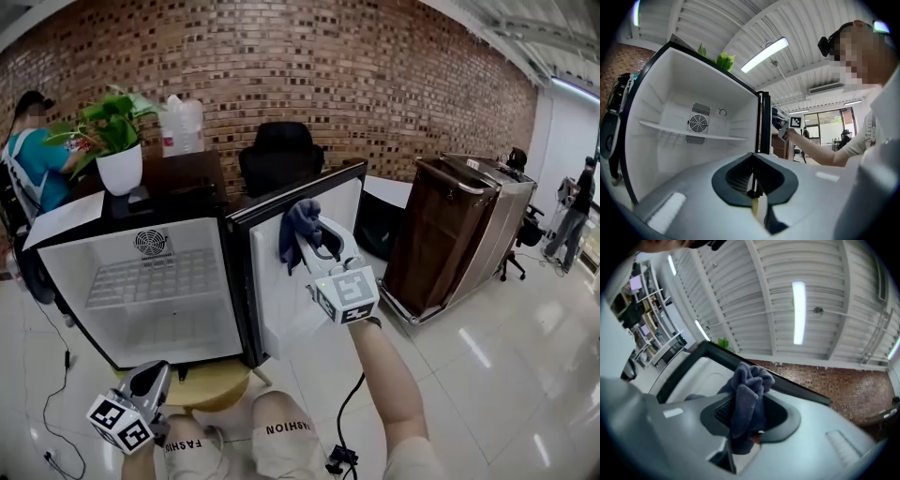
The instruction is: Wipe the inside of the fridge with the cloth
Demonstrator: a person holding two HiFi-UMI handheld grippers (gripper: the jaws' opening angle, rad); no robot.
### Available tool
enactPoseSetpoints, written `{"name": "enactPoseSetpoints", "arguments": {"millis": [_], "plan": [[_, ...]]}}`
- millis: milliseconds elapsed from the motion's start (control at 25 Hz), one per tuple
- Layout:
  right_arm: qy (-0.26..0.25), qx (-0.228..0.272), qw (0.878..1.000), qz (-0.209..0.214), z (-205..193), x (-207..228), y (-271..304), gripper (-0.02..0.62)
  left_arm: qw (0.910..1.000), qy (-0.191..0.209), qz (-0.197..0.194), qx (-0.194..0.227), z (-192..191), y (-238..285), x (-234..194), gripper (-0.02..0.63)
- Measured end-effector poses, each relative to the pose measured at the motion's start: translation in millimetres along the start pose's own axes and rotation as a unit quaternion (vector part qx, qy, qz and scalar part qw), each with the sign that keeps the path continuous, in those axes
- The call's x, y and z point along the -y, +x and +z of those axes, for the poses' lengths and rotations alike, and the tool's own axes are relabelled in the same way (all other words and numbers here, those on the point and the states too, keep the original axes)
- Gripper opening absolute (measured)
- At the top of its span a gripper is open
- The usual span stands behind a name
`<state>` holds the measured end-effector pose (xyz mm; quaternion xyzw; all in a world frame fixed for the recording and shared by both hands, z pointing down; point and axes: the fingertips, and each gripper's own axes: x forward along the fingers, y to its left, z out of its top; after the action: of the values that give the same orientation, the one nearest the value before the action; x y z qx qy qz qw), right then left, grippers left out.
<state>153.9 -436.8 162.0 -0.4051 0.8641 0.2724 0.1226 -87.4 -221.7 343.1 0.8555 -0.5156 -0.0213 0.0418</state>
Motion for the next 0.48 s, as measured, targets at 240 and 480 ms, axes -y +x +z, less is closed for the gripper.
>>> {"name": "enactPoseSetpoints", "arguments": {"millis": [240,480], "plan": [[0.038,-0.085,0.993,-0.077,-84,92,35,0.112,1.0,0.0,-0.003,0.001,-3,7,0,0.004],[0.103,-0.129,0.983,-0.085,-155,154,73,0.114,0.9999,-0.006,0.01,-0.006,-7,2,-6,0.004]]}}
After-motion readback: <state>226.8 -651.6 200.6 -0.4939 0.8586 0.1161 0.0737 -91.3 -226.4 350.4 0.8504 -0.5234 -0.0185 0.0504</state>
